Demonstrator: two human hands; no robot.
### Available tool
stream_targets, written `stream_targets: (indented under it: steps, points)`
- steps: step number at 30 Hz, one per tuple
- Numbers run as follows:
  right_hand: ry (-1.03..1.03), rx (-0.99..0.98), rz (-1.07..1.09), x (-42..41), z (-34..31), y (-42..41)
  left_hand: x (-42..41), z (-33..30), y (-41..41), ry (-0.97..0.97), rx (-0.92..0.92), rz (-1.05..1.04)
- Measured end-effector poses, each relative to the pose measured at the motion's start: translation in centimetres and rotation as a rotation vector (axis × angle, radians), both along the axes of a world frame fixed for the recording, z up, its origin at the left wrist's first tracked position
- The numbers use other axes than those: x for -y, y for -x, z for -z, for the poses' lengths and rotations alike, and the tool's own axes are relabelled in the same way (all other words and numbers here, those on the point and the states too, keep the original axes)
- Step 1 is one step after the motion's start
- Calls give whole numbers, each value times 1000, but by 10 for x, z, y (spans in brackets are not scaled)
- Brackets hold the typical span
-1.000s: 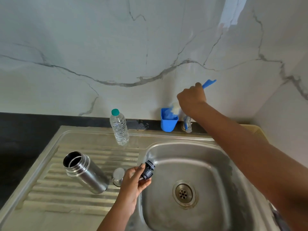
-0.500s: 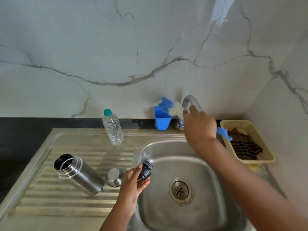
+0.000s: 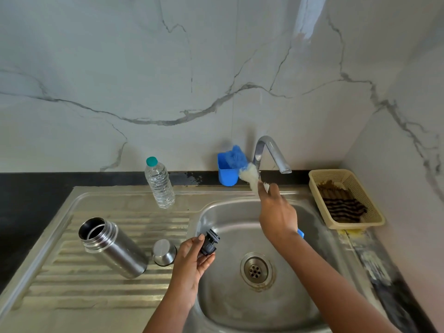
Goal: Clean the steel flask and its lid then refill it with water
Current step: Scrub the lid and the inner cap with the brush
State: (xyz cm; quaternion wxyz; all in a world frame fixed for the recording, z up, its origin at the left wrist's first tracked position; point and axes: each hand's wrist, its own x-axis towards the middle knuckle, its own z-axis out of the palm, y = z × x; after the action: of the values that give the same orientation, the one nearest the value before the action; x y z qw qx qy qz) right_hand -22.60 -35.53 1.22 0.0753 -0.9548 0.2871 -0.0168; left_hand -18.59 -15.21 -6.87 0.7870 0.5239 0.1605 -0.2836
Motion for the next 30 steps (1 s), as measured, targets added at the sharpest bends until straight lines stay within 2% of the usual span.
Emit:
stream_targets:
  steps: [7, 11, 13, 15, 17, 19, 24, 30]
  points:
    - [4, 44, 18, 8, 9, 20, -2, -8, 3, 11, 17, 32]
    - [13, 294, -4, 4, 25, 39, -3, -8, 1, 16, -4, 18]
    - [37, 356, -21, 0, 37, 55, -3, -6, 1, 13, -10, 14]
    - [-52, 323, -12, -5, 53, 73, -3, -4, 1, -1, -4, 24]
    - [-295, 290, 39, -6, 65, 93, -2, -3, 2, -6, 4, 29]
    - [-496, 338, 98, -10, 71, 113, -2, -2, 1, -15, 11, 26]
    - [-535, 372, 210, -23, 65, 147, 1, -3, -4, -18, -3, 0]
    - [-623, 513, 25, -34, 76, 168, 10, -8, -5, -16, 25, 6]
